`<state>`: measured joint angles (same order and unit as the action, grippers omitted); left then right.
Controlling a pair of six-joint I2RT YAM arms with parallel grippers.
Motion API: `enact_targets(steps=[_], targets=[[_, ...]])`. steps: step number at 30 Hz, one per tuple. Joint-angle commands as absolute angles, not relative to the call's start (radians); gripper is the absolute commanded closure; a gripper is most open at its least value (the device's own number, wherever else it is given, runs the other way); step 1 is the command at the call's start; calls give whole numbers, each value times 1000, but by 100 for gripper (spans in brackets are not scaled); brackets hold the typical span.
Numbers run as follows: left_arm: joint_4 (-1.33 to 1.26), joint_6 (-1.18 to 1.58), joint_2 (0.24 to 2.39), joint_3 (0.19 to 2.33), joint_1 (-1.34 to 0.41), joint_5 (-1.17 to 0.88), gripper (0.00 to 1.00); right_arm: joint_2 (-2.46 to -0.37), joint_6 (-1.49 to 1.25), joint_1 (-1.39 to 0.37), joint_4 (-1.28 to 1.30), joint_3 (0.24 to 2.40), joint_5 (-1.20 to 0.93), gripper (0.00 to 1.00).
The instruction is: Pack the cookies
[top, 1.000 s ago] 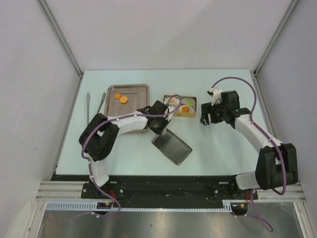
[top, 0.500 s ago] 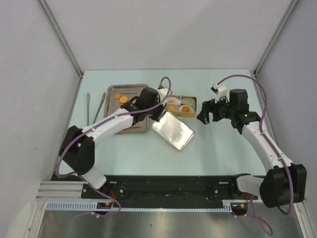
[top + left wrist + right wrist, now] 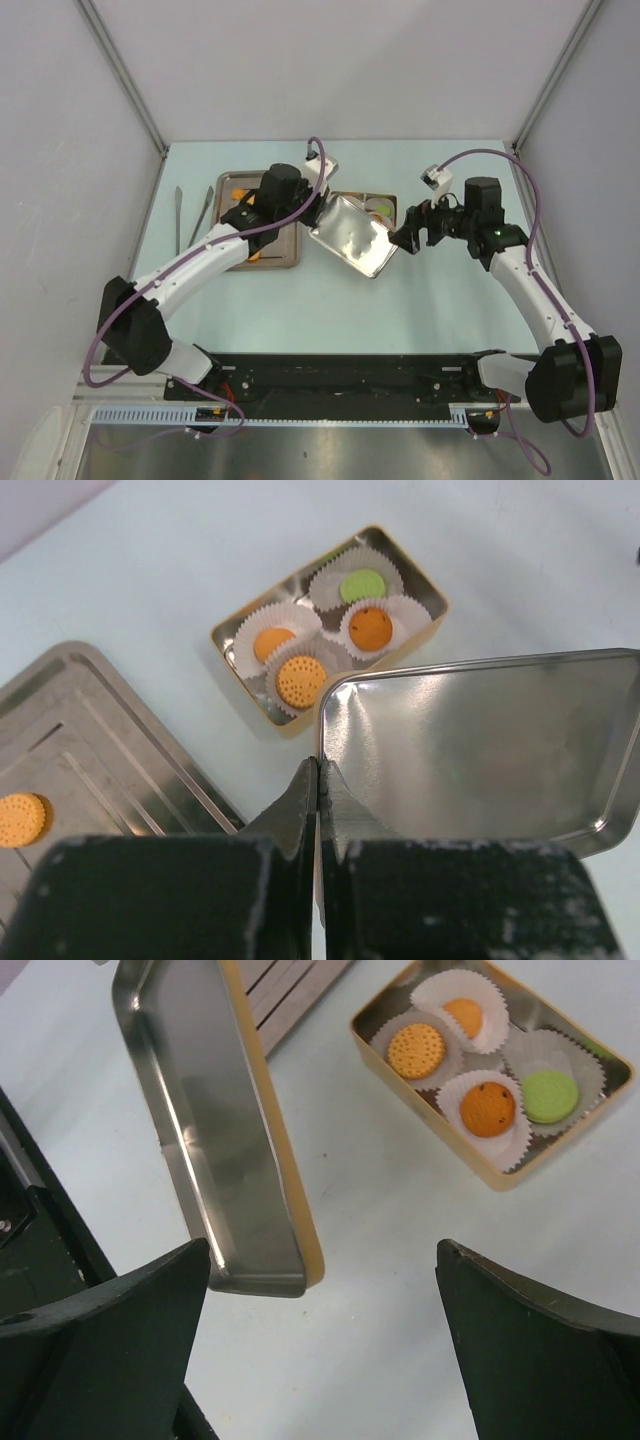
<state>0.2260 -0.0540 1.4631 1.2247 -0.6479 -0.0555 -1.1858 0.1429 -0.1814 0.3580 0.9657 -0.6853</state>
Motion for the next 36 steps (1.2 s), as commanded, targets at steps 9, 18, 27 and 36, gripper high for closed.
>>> enact_targets(steps=[9, 18, 27, 36], targets=[[153, -83, 1370, 1195, -647, -120, 100, -1252, 169, -294, 305, 1068, -715, 1], [140, -90, 1319, 1177, -647, -147, 100, -1312, 193, -345, 308, 1091, -692, 9], [130, -91, 1298, 1167, -649, -144, 100, -1331, 222, -396, 339, 1107, -667, 58], [124, -78, 1269, 1152, -647, -117, 84, -1299, 281, -433, 374, 1126, -485, 100]])
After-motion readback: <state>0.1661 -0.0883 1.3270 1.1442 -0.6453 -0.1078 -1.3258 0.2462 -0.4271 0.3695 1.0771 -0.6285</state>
